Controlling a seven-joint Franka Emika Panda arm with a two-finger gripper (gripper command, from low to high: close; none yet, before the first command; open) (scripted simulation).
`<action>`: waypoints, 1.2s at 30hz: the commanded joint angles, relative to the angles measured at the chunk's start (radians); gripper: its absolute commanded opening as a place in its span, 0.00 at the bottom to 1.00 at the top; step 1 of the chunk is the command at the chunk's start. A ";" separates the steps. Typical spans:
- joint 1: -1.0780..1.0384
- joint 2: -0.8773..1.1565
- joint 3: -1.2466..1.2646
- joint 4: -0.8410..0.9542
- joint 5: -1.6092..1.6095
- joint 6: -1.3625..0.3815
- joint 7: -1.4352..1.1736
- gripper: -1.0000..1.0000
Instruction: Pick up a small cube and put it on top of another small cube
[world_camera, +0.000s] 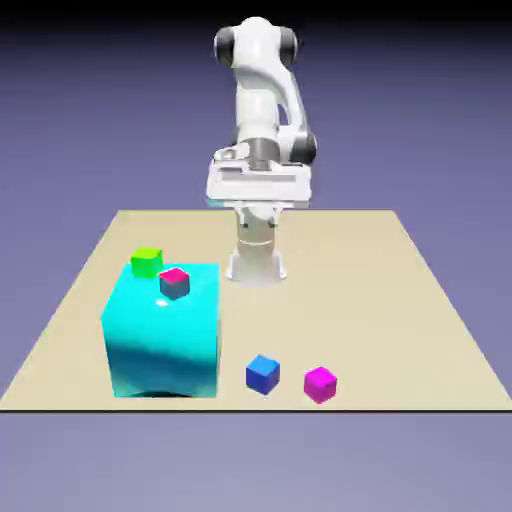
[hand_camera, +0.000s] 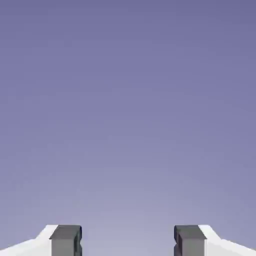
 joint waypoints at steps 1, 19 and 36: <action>0.004 0.021 0.003 0.011 -0.015 -0.008 0.044 0.50; 0.073 0.393 0.053 0.203 -0.288 -0.161 0.826 0.50; 0.138 0.745 0.101 0.384 -0.546 -0.306 1.566 0.50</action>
